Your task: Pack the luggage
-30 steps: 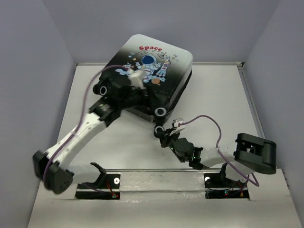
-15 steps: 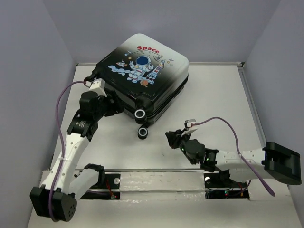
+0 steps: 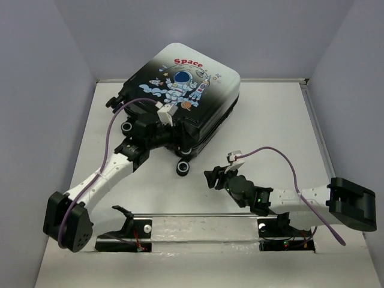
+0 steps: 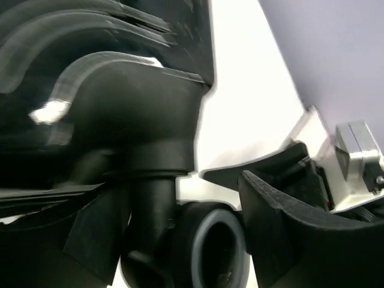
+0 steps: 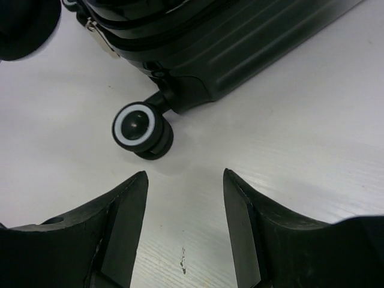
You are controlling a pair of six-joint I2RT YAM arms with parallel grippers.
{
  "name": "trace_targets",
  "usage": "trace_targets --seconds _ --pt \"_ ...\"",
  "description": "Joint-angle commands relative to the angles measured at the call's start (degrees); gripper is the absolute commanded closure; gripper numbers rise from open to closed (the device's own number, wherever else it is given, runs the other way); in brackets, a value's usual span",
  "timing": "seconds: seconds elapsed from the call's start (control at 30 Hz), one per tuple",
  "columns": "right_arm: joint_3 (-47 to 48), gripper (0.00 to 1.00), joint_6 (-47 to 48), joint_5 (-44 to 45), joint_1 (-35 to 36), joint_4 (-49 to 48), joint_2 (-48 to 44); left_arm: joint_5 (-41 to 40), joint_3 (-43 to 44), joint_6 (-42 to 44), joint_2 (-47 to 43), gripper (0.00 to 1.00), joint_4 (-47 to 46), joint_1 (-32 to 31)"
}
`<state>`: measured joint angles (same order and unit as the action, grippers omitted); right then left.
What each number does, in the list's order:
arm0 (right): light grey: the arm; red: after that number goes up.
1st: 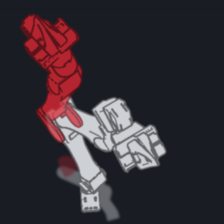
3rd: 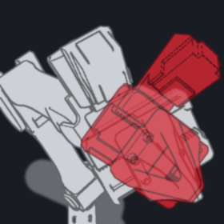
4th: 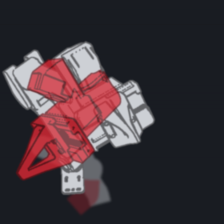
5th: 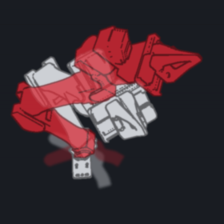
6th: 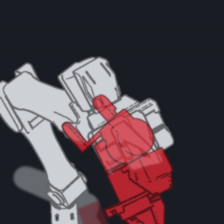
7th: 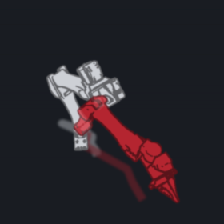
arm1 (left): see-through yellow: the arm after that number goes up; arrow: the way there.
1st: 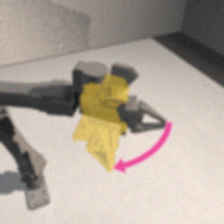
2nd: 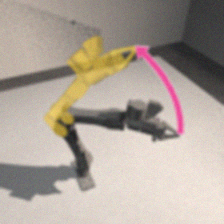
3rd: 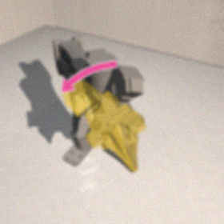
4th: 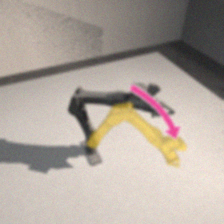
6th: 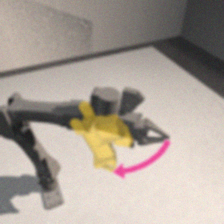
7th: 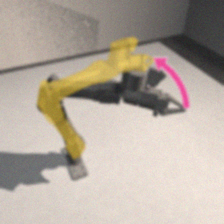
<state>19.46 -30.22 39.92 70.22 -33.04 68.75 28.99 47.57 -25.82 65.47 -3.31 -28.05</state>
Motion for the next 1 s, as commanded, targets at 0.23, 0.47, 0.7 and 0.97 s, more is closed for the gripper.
trace_targets --seconds 0.23,0.47,0.7,0.97 --pt "0.0 0.39 -1.9 4.7 0.3 14.4 -17.4 1.7 24.9 -9.4 23.0 0.3 -9.7 -20.6" --pt "-0.2 0.2 -3.2 4.2 0.3 20.4 -24.0 -2.7 51.6 -4.4 32.5 0.01 3.2 -27.5" --pt "1.0 0.16 -3.8 2.4 0.3 20.4 -21.0 -17.8 43.0 9.5 22.0 0.01 22.1 -27.9" --pt "1.0 0.16 -3.7 2.4 0.3 20.3 -22.2 -30.8 18.9 6.0 -3.9 0.01 25.0 -12.3"
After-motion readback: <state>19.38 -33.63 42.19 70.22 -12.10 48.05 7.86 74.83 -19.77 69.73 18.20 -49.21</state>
